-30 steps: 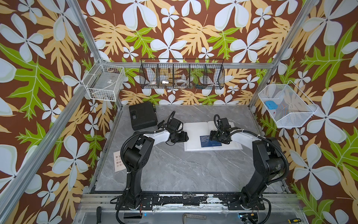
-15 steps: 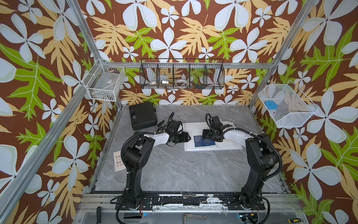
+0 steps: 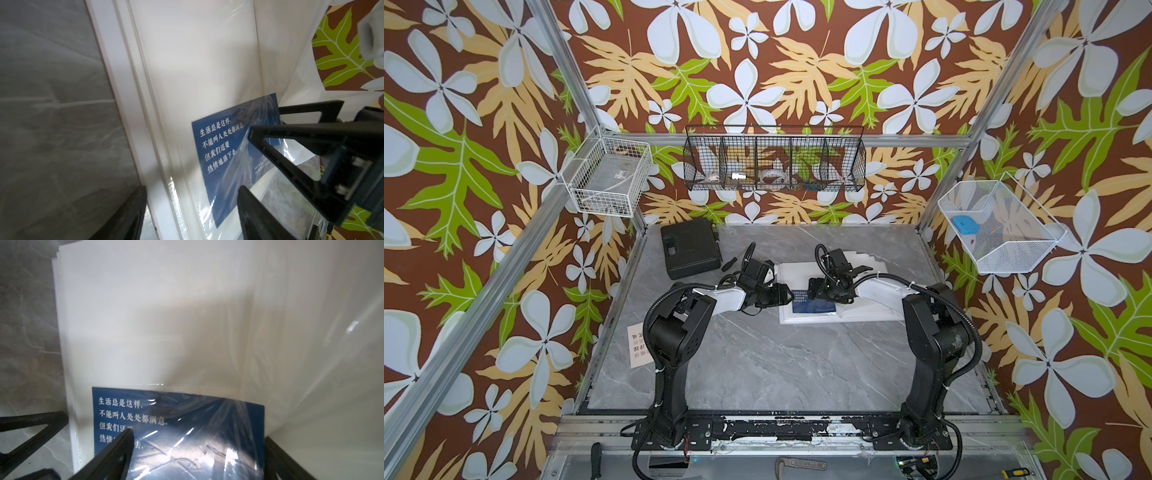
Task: Place the photos into the photo albums
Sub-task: Insert the photo into the photo album, then move the photo to the center of the board.
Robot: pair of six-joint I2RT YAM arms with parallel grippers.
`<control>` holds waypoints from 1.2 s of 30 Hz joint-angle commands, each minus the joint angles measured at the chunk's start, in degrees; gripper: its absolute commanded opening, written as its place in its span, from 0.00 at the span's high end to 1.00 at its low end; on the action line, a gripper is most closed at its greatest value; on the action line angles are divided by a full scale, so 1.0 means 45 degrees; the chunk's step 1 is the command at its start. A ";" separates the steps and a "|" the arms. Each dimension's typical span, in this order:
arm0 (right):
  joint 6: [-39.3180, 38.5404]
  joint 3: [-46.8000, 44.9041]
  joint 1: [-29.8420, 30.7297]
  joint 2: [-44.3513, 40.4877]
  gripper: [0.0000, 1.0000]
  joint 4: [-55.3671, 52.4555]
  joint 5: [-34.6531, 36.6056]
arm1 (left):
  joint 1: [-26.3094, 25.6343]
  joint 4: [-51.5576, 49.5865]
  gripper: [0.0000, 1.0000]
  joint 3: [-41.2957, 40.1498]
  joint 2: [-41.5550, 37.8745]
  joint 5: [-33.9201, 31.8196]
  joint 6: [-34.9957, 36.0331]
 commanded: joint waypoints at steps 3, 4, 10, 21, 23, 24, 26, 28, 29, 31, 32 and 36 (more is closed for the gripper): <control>-0.0141 0.0080 0.0044 -0.0117 0.10 -0.0488 -0.0763 | -0.0040 -0.1598 0.29 -0.0241 0.0077 0.0114 -0.0321; -0.0195 0.0064 0.0035 -0.0160 0.10 -0.0514 -0.0789 | -0.0039 -0.1572 0.29 -0.0256 0.0049 0.0061 -0.0343; -0.0480 -0.0017 -0.0333 -0.0319 0.10 -0.1020 0.0097 | -0.0023 -0.1625 0.29 -0.0385 -0.0140 -0.0243 -0.0350; -0.0952 -0.1516 -0.2337 -0.1429 0.10 0.0043 0.0000 | 0.0143 -0.1610 0.28 -0.0814 -0.1322 -0.1184 -0.0517; -0.1154 -0.1481 -0.2489 -0.1635 0.10 0.0216 -0.0246 | 0.0255 -0.1706 0.28 -0.0864 -0.1785 -0.1625 -0.0638; -0.1218 -0.1420 -0.2495 -0.1765 0.10 0.0299 -0.0281 | 0.0332 -0.1736 0.27 -0.0919 -0.2057 -0.1898 -0.0689; -0.1316 -0.1170 -0.2485 -0.2017 0.10 0.0384 -0.0340 | 0.0654 -0.1794 0.26 -0.1180 -0.2794 -0.2492 -0.1030; -0.1317 -0.0882 -0.2495 -0.2161 0.11 0.0464 -0.0475 | 0.1149 -0.1862 0.24 -0.1604 -0.3504 -0.2981 -0.1429; -0.1328 -0.0786 -0.2501 -0.2217 0.11 0.0557 -0.0640 | 0.1436 -0.1859 0.23 -0.1840 -0.3849 -0.3126 -0.1623; -0.1217 -0.0525 -0.2457 -0.2156 0.12 0.0590 -0.0818 | 0.2185 -0.1899 0.20 -0.2433 -0.4620 -0.3441 -0.2051; -0.1200 -0.0385 -0.2419 -0.2064 0.12 0.0513 -0.0811 | 0.2552 -0.2041 0.18 -0.2634 -0.4892 -0.3563 -0.2216; -0.1203 0.0356 -0.1916 -0.1206 0.14 -0.0200 -0.0737 | 0.4275 -0.2416 0.17 -0.3630 -0.5819 -0.3552 -0.2659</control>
